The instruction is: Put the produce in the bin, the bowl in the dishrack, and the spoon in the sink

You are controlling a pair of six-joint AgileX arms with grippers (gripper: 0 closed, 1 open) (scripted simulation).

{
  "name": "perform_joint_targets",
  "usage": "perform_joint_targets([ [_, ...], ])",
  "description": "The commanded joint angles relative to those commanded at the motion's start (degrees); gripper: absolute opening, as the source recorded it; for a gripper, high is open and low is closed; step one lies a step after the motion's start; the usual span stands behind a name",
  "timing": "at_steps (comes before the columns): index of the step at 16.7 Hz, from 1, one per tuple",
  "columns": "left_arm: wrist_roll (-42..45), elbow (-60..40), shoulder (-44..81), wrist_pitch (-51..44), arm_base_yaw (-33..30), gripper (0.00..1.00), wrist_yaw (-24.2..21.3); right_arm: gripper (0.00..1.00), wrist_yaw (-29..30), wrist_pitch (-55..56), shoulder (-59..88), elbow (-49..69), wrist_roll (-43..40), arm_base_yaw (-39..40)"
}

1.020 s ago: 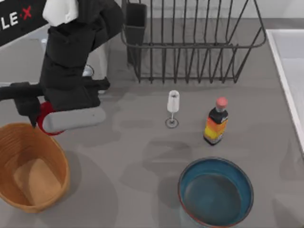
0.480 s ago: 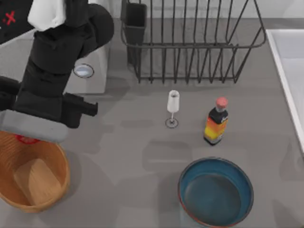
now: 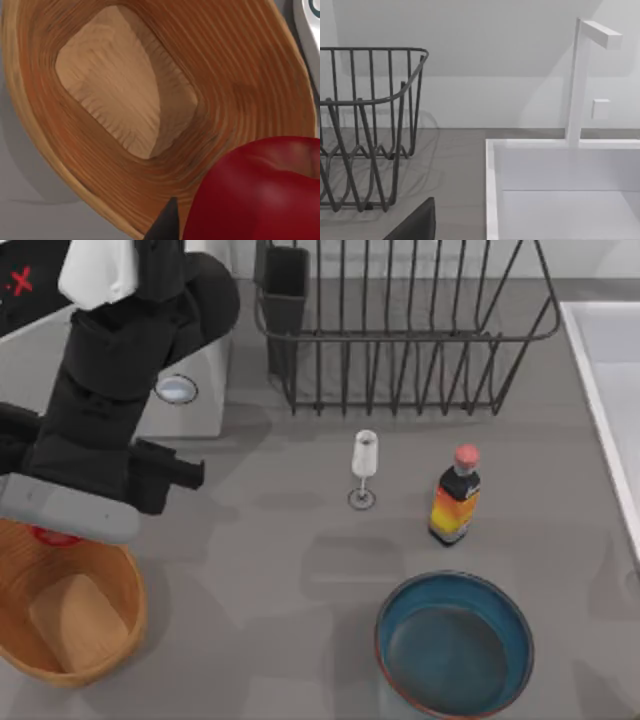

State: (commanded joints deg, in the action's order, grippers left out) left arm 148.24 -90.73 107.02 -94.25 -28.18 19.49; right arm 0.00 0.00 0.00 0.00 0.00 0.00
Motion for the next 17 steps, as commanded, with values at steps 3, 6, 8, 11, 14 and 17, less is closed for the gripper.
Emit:
perform_joint_targets([
  [3, 0.9, 4.2, -0.6, 3.8, 0.8, 0.00, 0.3, 1.00, 0.0, 0.0, 0.0, 0.0, 0.0, 0.0],
  [6, 1.8, 10.2, -1.5, 9.4, 2.3, 0.00, 0.7, 1.00, 0.0, 0.0, 0.0, 0.0, 0.0, 0.0],
  [8, 2.4, 13.9, -2.1, 12.8, 3.2, 0.00, 0.9, 1.00, 0.0, 0.0, 0.0, 0.0, 0.0, 0.0],
  [11, 3.1, 17.1, -2.5, 15.7, 3.7, 0.00, 1.2, 1.00, 0.0, 0.0, 0.0, 0.0, 0.0, 0.0],
  [14, 3.1, 17.2, -2.5, 15.8, 3.7, 0.00, 1.2, 1.00, 0.0, 0.0, 0.0, 0.0, 0.0, 0.0],
  [17, 3.1, 17.2, -2.5, 15.8, 3.7, 0.15, 1.2, 1.00, 0.0, 0.0, 0.0, 0.0, 0.0, 0.0],
])
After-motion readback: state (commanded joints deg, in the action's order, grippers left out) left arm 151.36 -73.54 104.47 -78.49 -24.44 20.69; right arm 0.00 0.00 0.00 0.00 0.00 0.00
